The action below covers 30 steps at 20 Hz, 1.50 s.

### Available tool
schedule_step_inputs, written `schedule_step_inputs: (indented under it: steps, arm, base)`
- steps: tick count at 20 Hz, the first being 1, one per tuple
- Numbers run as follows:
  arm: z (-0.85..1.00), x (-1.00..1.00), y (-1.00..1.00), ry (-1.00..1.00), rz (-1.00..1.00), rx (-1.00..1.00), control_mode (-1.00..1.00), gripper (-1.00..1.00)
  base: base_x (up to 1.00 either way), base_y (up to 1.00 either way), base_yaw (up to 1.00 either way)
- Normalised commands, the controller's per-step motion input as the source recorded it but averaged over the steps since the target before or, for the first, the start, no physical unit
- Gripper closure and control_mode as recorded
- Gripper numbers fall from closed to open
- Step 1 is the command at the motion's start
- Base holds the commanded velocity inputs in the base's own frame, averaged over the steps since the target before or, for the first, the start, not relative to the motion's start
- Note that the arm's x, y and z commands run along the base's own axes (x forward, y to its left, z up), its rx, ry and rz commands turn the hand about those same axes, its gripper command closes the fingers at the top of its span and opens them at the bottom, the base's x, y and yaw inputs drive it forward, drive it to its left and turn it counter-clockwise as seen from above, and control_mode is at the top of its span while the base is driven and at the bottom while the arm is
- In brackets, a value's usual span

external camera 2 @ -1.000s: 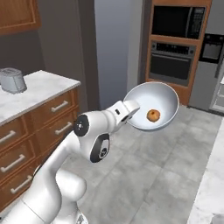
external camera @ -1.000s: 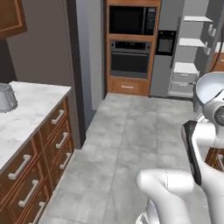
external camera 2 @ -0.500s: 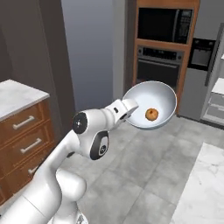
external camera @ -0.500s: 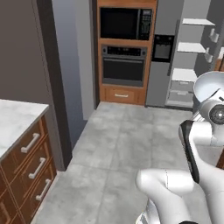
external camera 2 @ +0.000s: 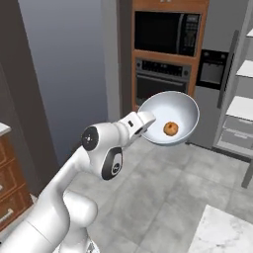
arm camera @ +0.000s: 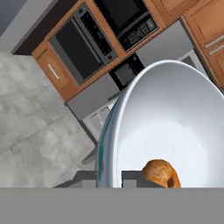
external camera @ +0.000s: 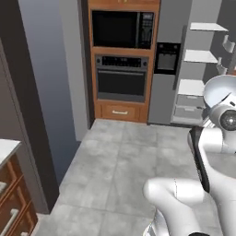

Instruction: Move the glass cup from next to the sink to the open cabinet. Then, move the bowl with the tangerine to the fridge to clear the area for faucet cleaning.

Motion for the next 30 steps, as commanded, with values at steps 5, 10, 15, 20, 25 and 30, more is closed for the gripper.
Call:
schedule_step_inputs:
  steps: [5, 10, 15, 20, 25, 30]
  arm:
    - [0.00, 0.00, 0.00, 0.00, 0.00, 0.00, 1.00, 1.00]
    - [0.00, 0.00, 0.00, 0.00, 0.00, 0.00, 1.00, 1.00]
    - [0.00, 0.00, 0.00, 0.00, 0.00, 0.00, 1.00, 1.00]
    - [0.00, 0.00, 0.00, 0.00, 0.00, 0.00, 1.00, 1.00]
    - [0.00, 0.00, 0.00, 0.00, 0.00, 0.00, 1.00, 1.00]
    - [0.00, 0.00, 0.00, 0.00, 0.00, 0.00, 1.00, 1.00]
  base:
    - [1.00, -0.44, -0.14]
    - [1.00, -0.48, -0.08]
    - [1.00, -0.62, -0.01]
    - [1.00, -0.70, 0.00]
    - [1.00, -0.77, 0.00]
    - [1.00, -0.74, 0.00]
